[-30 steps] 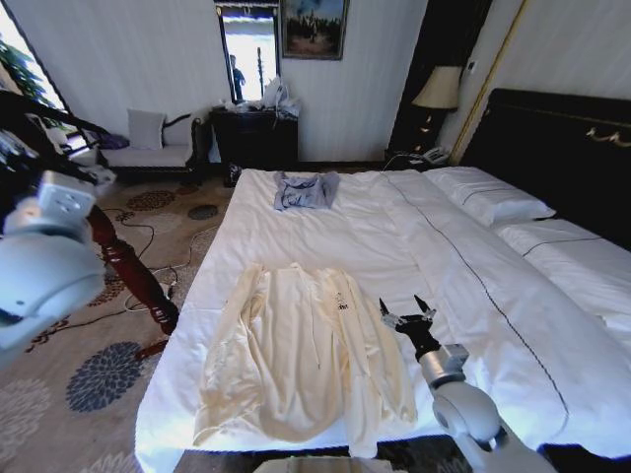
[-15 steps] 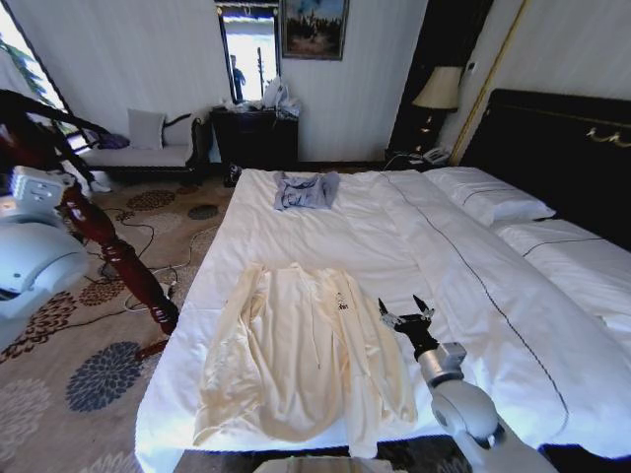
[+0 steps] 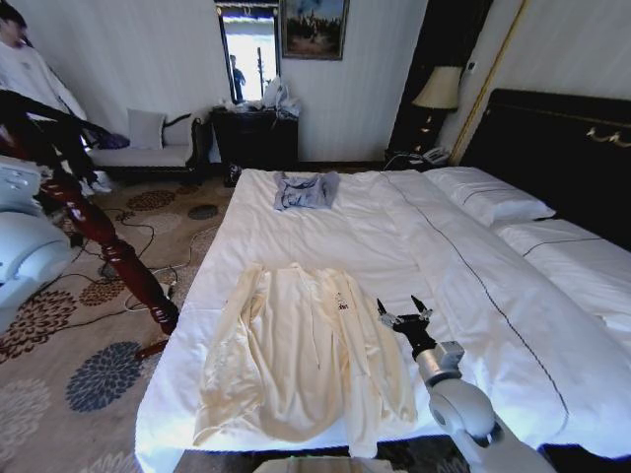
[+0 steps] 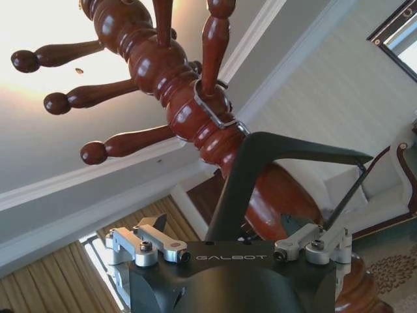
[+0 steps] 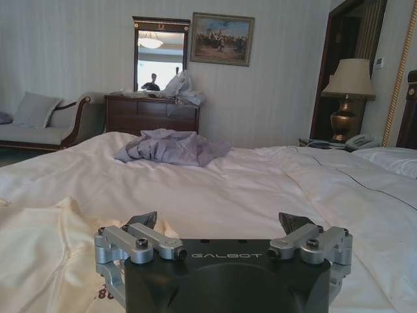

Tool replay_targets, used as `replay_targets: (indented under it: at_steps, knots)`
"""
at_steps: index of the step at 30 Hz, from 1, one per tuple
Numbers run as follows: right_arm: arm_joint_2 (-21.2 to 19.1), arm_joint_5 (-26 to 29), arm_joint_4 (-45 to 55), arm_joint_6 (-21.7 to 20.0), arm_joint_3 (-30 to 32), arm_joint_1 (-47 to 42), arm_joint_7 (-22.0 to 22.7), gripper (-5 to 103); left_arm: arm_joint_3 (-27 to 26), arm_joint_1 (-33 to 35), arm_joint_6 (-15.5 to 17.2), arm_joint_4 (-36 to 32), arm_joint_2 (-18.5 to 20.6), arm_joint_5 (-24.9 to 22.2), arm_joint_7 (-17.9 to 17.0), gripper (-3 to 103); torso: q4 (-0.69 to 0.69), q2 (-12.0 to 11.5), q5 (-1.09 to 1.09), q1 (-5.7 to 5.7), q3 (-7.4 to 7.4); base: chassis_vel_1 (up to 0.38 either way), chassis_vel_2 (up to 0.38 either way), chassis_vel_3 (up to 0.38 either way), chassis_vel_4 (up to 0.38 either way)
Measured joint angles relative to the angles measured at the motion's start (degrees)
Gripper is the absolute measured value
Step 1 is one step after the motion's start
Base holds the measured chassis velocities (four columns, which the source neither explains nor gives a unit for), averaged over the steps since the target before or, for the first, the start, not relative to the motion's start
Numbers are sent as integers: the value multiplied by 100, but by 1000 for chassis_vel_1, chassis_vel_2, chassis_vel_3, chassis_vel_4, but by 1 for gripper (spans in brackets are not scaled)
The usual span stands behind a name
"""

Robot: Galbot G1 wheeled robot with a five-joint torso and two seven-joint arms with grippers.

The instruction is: Pick up the clothes from the bed and hang them on the clothes hanger.

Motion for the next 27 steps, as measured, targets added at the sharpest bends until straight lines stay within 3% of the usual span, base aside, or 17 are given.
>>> replay_targets:
  at_steps: [4,7,9,13,16,20,27]
  knots:
    - [4,7,16,-4,0,-6,4,100,6,-17,0,94,35,-7,44,97,-1,0,1,0,0,0,0,0,0]
    - [6,32,30,-4,9,-17,7,100,17,-19,0,164,36,-13,68,86,-1,0,0,0,0,0,0,0,0]
    - [9,37,30,-4,9,-16,8,100,22,-19,0,177,37,-16,71,86,-1,0,0,0,0,0,0,0,0]
    - [25,65,31,-10,-5,15,21,100,27,-21,0,226,32,-24,73,64,-1,0,1,0,0,0,0,0,0]
    - [29,88,30,-18,-16,28,30,100,26,-24,0,251,29,-27,73,58,-1,0,0,0,0,0,0,0,0]
    - [40,113,28,-33,-38,54,45,100,22,-60,1,290,39,-43,75,43,-1,0,0,0,0,0,0,0,0]
    - [73,95,-13,-50,-79,61,54,100,-21,-99,2,305,72,-83,100,40,-1,0,0,0,0,0,0,0,0]
